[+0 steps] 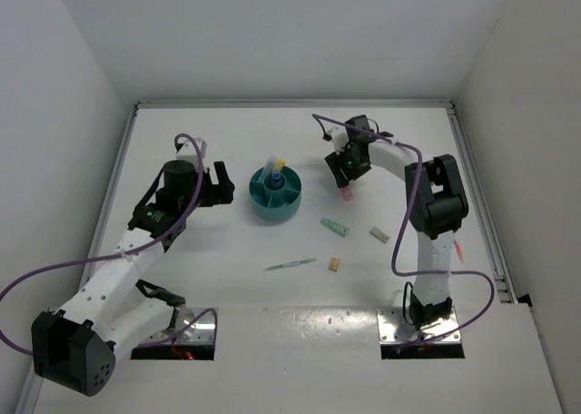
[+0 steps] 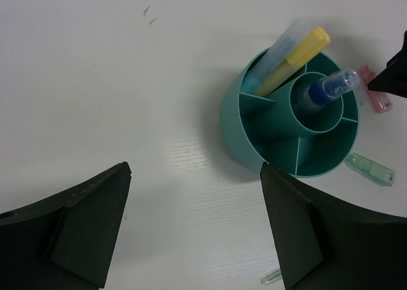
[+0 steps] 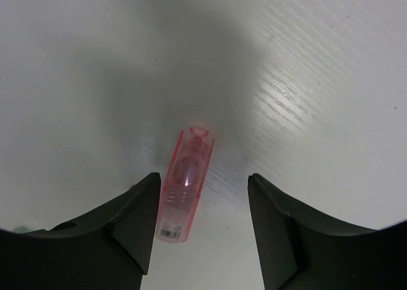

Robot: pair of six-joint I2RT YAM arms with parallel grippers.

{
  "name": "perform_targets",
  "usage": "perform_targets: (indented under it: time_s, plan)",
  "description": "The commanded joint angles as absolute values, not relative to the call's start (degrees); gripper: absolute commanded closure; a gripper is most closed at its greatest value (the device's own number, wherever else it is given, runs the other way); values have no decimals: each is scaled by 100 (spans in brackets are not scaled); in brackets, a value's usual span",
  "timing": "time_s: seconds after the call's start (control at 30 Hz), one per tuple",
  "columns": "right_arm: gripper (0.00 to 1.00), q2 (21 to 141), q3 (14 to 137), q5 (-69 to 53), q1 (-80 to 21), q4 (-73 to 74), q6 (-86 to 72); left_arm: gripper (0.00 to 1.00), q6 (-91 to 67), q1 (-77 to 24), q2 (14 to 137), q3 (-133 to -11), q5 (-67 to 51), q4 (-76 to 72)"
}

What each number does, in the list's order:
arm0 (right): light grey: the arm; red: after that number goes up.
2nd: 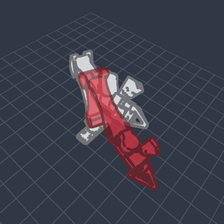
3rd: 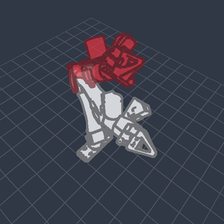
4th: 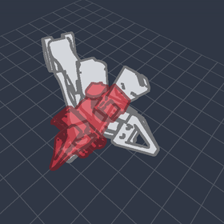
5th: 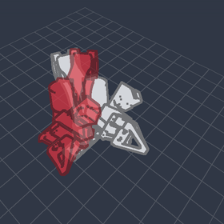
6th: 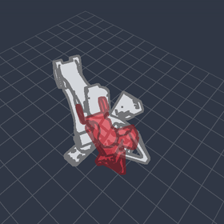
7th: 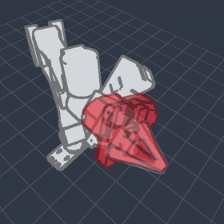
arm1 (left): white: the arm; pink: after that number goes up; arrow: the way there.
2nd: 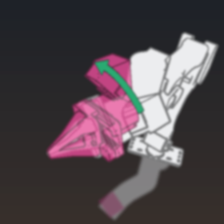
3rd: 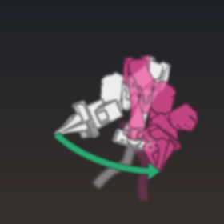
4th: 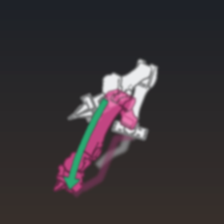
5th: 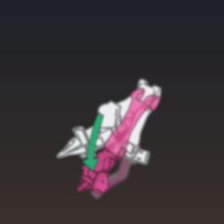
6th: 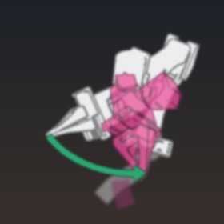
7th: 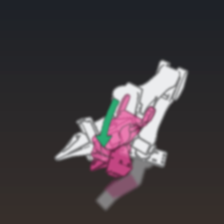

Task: Sort the stationery into containers
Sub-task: Pick up the stationery from the center of the board.

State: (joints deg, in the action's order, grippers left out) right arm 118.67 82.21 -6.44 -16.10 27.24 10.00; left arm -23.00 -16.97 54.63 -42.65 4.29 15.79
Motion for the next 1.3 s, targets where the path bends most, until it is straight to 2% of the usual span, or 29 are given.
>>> perform_targets:
  time_s: [0.0,0.2,0.3,0.33,0.43,0.5,0.6,0.7,0.77,0.87,0.97,1.07,1.27]
  plan:
    - [42,12014,8349,-456,-1705,2566,888,11,-2241,-1635,5388,-4271,299,1389]
    - [45,12269,8411,-457,-1758,2689,888,11,-2241,-1635,5388,-4271,299,1389]
    - [60,12330,8464,-457,-1758,2812,888,11,-2241,-1635,5388,-4271,247,1389]
    - [72,12331,8464,-457,-1758,2865,888,11,-2241,-1635,5388,-4271,246,1389]
    - [84,12331,8464,-519,-1758,2926,888,11,-2241,-1635,5388,-4271,246,1389]
    - [88,12331,8533,-641,-1706,2979,888,11,-2241,-1635,5388,-4271,246,1389]
    - [100,12279,8797,-1255,-1644,3330,1010,11,-2241,-1635,5388,-4271,246,1389]
    - [100,11702,8877,-2185,-1644,3358,1300,11,-2189,-1635,5388,-4271,246,1389]
    - [100,11226,8720,-2669,-1644,2876,1476,11,-2188,-1635,5388,-4271,176,1389]
    - [100,10198,7853,-4396,-1644,1825,1862,11,-2188,-1635,5388,-4219,123,1336]
    - [100,9493,7148,-5375,-1696,575,1890,11,-2188,-1635,5388,-4219,70,1336]
    - [100,9648,6899,-5885,-1758,-804,1198,11,-2188,-1635,5440,-4219,70,1336]
    - [100,10959,8015,-6311,-1863,-1361,-848,11,-2136,-1635,5440,-4219,70,1283]
